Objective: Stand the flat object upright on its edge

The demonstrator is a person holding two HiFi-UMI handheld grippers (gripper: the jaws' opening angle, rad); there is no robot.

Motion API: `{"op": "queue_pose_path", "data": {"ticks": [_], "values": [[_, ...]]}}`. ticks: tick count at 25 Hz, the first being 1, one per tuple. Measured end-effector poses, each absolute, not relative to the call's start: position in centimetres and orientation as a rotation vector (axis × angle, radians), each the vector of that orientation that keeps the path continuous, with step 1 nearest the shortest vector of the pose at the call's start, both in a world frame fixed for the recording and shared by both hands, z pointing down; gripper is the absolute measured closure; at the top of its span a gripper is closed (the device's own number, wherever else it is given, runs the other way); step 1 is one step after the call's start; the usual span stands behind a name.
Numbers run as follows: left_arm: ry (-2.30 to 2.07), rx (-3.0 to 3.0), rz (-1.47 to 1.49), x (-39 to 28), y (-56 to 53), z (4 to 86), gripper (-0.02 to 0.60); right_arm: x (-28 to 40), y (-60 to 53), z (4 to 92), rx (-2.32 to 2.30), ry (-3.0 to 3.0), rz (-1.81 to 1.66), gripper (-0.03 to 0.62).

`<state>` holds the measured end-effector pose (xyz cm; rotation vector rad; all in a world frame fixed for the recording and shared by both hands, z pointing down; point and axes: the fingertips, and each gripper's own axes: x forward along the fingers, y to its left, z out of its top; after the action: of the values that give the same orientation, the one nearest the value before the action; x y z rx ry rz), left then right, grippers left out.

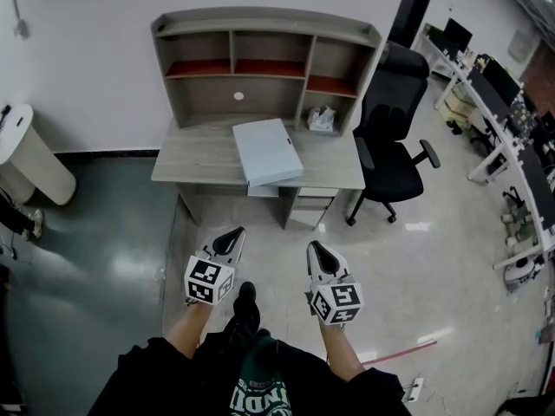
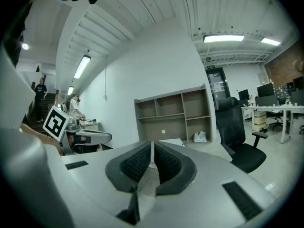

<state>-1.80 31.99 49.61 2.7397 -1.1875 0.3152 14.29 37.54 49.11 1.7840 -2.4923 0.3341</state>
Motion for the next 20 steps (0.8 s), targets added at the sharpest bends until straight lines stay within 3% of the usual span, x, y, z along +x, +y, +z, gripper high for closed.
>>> {"op": "queue_pose_path", "data": {"ticks": [20], "values": [[-1.149, 2.710, 0.336, -1.8, 17.5, 50.8, 0.566, 13.6, 22.5, 49.5, 1.748, -2.472, 0.365, 0.555]]}}
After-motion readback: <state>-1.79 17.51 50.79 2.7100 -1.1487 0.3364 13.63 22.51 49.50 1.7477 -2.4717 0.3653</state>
